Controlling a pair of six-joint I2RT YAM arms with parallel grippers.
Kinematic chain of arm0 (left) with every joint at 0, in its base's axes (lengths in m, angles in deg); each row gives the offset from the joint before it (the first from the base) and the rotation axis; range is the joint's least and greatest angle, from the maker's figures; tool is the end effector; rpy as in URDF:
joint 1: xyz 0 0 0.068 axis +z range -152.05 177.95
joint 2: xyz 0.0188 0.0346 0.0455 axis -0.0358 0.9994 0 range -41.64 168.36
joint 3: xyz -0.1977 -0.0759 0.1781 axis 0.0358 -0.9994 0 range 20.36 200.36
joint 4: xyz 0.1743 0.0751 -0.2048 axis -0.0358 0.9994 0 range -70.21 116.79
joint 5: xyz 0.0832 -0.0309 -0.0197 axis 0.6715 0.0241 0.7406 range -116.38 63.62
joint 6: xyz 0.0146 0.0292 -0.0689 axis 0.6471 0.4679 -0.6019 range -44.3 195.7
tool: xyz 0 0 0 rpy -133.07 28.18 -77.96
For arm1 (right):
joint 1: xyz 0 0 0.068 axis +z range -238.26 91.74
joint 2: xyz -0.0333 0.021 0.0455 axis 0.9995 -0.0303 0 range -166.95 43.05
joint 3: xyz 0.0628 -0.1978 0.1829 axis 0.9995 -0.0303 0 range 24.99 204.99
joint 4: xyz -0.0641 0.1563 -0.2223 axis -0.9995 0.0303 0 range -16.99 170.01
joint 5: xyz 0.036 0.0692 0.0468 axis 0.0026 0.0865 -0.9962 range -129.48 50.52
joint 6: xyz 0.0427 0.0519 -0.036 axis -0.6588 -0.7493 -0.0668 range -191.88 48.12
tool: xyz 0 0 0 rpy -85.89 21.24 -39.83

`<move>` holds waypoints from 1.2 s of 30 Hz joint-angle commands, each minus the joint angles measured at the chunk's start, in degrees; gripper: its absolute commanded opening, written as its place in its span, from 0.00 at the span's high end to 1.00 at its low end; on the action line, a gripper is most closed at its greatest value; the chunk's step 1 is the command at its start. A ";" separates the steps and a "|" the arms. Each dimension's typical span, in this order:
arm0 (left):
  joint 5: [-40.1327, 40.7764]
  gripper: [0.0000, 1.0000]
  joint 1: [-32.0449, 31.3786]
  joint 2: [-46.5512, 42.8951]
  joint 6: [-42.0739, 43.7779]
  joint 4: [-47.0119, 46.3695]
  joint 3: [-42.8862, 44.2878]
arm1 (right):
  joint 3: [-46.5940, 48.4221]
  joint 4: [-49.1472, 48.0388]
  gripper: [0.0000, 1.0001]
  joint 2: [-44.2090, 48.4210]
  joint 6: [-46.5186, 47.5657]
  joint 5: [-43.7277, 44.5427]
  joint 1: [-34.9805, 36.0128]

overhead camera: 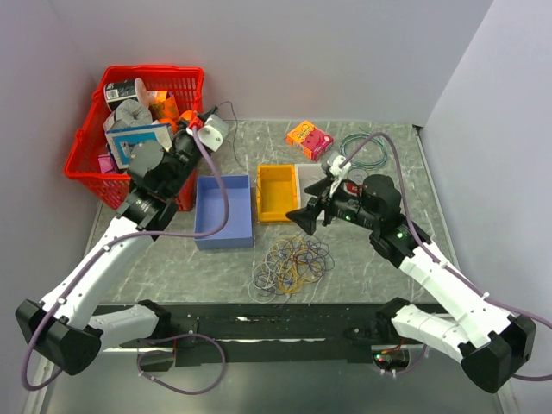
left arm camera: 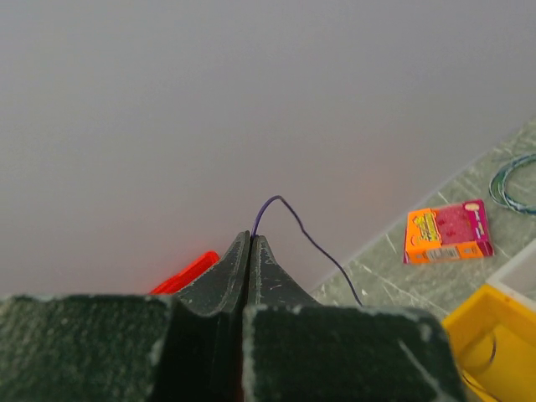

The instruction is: Untangle the cables

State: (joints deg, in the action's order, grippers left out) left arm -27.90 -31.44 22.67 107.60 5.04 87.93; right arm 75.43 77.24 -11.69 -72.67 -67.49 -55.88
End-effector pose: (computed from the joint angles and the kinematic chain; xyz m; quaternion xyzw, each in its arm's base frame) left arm 0.2568 -0.1465 0.4728 0.3088 0.5002 0.0100 0.8089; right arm 0.2055 0.1663 0.3529 -0.3520 0.6645 0.3565 0.5544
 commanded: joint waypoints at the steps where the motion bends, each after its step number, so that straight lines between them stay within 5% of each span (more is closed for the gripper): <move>1: -0.50 0.99 0.65 -0.59 -2.10 -1.61 -2.08 | -2.09 0.34 0.00 2.00 -0.08 2.96 0.32; 21: 0.91 0.99 3.99 1.08 -2.10 -3.46 11.97 | -2.36 2.18 0.00 0.60 2.03 4.10 0.40; 36: -1.21 0.99 4.16 -0.68 -3.86 1.21 -2.35 | -4.03 5.17 0.00 3.41 2.38 6.48 0.31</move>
State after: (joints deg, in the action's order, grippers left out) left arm -28.69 -27.61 22.36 104.32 6.60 88.59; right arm 72.39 81.96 -10.51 -70.82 -62.35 -55.88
